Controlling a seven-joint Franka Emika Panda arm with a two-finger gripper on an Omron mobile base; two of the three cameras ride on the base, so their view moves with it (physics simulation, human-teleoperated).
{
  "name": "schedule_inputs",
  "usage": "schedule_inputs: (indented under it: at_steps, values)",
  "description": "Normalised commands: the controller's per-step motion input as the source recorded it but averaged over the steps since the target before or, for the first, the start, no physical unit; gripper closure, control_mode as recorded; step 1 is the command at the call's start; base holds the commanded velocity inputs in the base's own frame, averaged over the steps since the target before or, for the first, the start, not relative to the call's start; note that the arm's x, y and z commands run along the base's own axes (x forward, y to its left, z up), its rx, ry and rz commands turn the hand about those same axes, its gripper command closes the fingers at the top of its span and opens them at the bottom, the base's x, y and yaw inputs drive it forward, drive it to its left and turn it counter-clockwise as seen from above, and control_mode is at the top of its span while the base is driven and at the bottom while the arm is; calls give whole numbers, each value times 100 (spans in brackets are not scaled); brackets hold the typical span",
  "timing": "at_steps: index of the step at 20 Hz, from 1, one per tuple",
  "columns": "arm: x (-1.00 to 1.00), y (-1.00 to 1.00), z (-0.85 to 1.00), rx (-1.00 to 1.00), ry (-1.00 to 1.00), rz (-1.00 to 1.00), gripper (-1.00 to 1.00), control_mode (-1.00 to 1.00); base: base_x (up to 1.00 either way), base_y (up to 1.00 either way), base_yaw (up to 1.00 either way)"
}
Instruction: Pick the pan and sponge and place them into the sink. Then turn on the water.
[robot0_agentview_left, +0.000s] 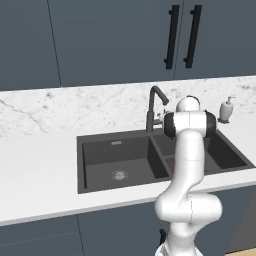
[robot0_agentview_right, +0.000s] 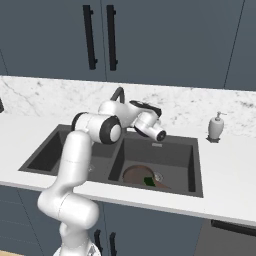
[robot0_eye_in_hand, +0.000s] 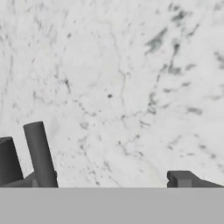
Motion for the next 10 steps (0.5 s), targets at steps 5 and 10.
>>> schedule_inputs:
  at_steps: [5, 10]
  values:
    - [11, -3, 0, 0, 1, 0, 100, -100, 0, 0, 0]
    - [0, -28, 3, 6, 0, -1, 100, -100, 0, 0, 0]
